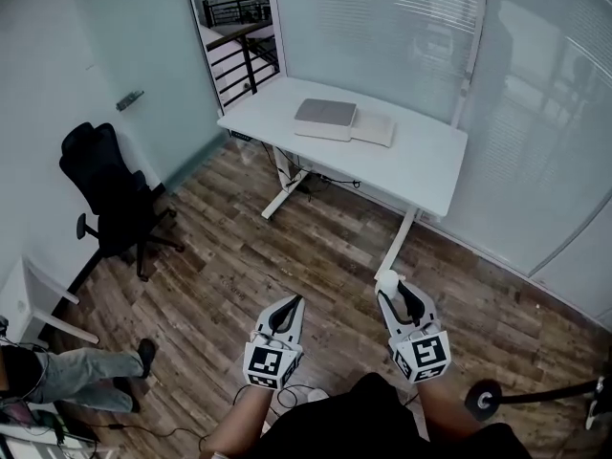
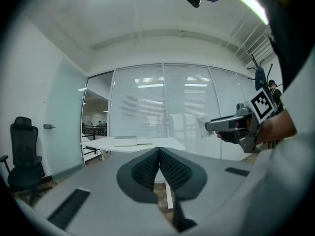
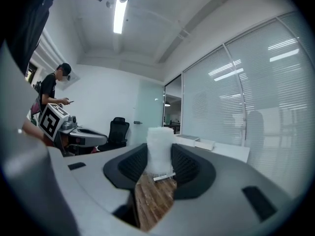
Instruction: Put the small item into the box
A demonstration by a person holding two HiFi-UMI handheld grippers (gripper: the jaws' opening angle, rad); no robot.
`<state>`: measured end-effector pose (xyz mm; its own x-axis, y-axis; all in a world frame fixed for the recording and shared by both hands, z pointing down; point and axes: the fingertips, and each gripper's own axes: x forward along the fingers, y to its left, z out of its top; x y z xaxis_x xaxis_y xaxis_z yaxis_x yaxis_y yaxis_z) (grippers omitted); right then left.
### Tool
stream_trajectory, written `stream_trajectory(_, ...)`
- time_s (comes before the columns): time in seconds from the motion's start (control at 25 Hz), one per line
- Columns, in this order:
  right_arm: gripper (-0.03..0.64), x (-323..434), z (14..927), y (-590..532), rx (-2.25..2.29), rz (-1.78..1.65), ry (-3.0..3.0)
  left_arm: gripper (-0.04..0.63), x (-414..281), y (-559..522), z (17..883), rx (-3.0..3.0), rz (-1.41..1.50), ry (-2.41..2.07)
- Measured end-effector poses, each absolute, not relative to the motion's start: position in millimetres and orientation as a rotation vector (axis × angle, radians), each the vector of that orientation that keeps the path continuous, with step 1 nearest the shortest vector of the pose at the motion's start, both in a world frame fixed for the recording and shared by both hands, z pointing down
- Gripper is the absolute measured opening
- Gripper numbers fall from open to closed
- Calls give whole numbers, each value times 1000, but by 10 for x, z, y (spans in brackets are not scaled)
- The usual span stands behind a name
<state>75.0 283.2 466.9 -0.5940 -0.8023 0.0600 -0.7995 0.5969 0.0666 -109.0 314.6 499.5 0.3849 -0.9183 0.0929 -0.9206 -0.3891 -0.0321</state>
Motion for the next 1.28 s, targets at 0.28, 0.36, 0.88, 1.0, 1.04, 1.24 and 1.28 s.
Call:
stream_trajectory(0.28, 160, 835, 4741, 2329, 1457, 156, -2766, 11, -1148, 2680, 5107, 2591, 166, -1687)
stream_trajectory(0.36, 160, 865, 4717, 2132, 1470, 144, -2755, 11, -1136, 2491, 5114, 2588, 166, -1682)
stream_trajectory(0.88, 161, 1005, 4797, 720, 1400, 105, -2750, 11, -919, 1083, 5149, 2548, 179, -1689)
stream_trajectory(1.0, 160, 1123, 4781, 447, 1393, 99, -2749, 11, -821, 802, 5105, 2552, 177, -1708)
stream_trajectory(1.04, 160, 1176, 4789, 359, 1389, 100, -2751, 11, -769, 714, 5092, 2557, 180, -1715)
stream_trajectory(1.24, 160, 1344, 4886, 3, 1356, 40, -2732, 11, -572, 407, 5169, 2550, 205, -1723)
stream_trajectory(1.28, 160, 1336, 4887, -31, 1341, 10, -2726, 11, -566, 399, 5215, 2535, 214, -1719)
